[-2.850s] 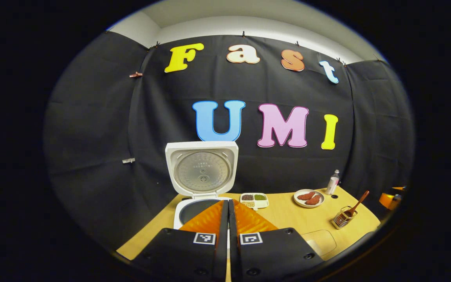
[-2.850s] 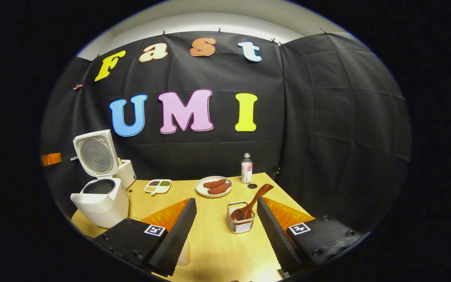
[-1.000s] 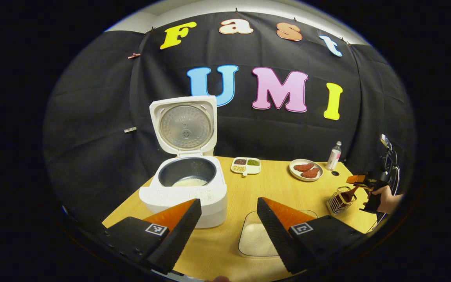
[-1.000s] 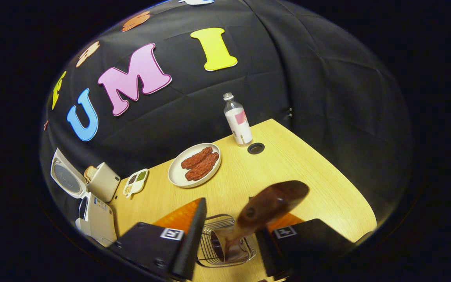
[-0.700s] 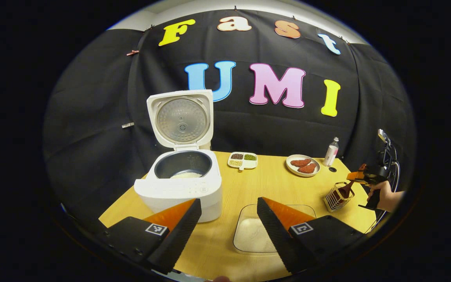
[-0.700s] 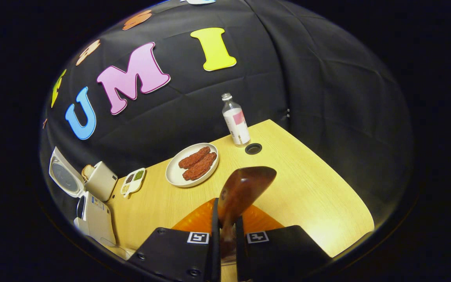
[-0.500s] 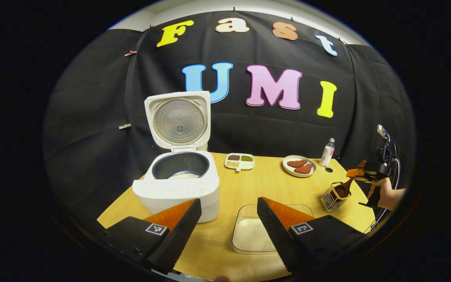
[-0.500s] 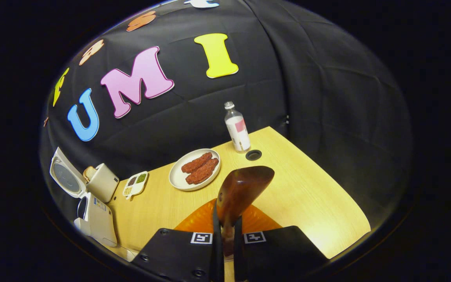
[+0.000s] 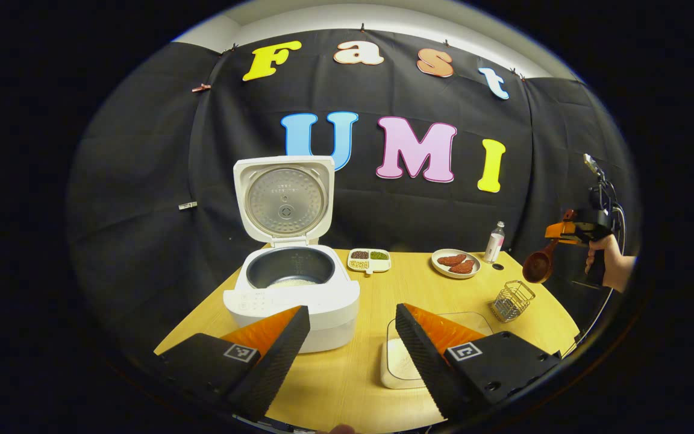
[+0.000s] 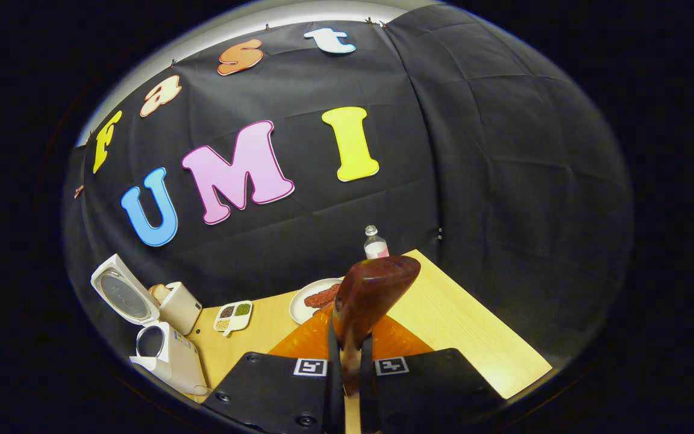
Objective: Close the left gripper, press the button to open the rice cooker; take a wooden spoon from the chopstick holder with the right hand, scoop a spoonful of rice and pour it into the rice cooker, then put the wooden spoon back into the chopstick holder.
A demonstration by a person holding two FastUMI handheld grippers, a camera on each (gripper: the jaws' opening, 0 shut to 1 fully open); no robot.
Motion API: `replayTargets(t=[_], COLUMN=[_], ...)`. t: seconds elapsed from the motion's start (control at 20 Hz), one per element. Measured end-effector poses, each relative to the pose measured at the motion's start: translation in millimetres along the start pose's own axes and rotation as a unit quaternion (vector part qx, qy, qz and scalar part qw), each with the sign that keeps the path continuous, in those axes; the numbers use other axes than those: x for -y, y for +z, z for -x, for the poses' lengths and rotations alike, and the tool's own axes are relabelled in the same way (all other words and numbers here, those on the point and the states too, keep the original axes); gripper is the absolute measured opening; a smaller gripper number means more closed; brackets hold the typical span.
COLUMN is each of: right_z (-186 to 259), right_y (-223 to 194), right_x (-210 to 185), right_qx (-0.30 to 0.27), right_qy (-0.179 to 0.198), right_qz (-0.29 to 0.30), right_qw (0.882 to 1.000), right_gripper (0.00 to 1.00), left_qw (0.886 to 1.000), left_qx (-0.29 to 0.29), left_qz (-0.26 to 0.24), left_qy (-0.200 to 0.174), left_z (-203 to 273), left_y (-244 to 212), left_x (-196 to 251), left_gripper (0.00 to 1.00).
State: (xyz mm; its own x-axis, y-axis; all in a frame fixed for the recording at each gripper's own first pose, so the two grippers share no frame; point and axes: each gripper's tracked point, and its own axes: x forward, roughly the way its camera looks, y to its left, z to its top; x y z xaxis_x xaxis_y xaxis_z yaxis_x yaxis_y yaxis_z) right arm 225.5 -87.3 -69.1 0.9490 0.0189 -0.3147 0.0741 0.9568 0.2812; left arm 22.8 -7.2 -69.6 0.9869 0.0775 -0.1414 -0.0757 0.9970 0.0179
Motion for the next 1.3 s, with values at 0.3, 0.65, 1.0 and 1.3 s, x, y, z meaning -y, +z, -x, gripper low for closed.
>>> replayTargets(t=[0.3,0.65,1.0,1.3], right_z=[47,76,90,89], right_y=[-13,-45,-112,-167], right_x=[-67,-143,-179,-193], right_qx=[-0.005,-0.028,-0.069,-0.086], right_qy=[0.033,0.083,0.118,0.123], right_qz=[0.021,0.004,0.059,0.082], right_qw=[0.999,0.996,0.989,0.985], right_gripper=[0.14,0.14,0.14,0.14], left_qw=[1.000,1.000,0.999,1.000], left_qx=[0.006,0.020,0.012,0.001], left_qz=[0.020,0.013,0.033,0.017], left_qy=[0.007,0.014,0.002,-0.001], left_z=[14,41,55,70], left_y=[-18,-21,-40,-54], left_x=[-43,-77,-83,-92], left_gripper=[0.99,0.98,0.98,0.98])
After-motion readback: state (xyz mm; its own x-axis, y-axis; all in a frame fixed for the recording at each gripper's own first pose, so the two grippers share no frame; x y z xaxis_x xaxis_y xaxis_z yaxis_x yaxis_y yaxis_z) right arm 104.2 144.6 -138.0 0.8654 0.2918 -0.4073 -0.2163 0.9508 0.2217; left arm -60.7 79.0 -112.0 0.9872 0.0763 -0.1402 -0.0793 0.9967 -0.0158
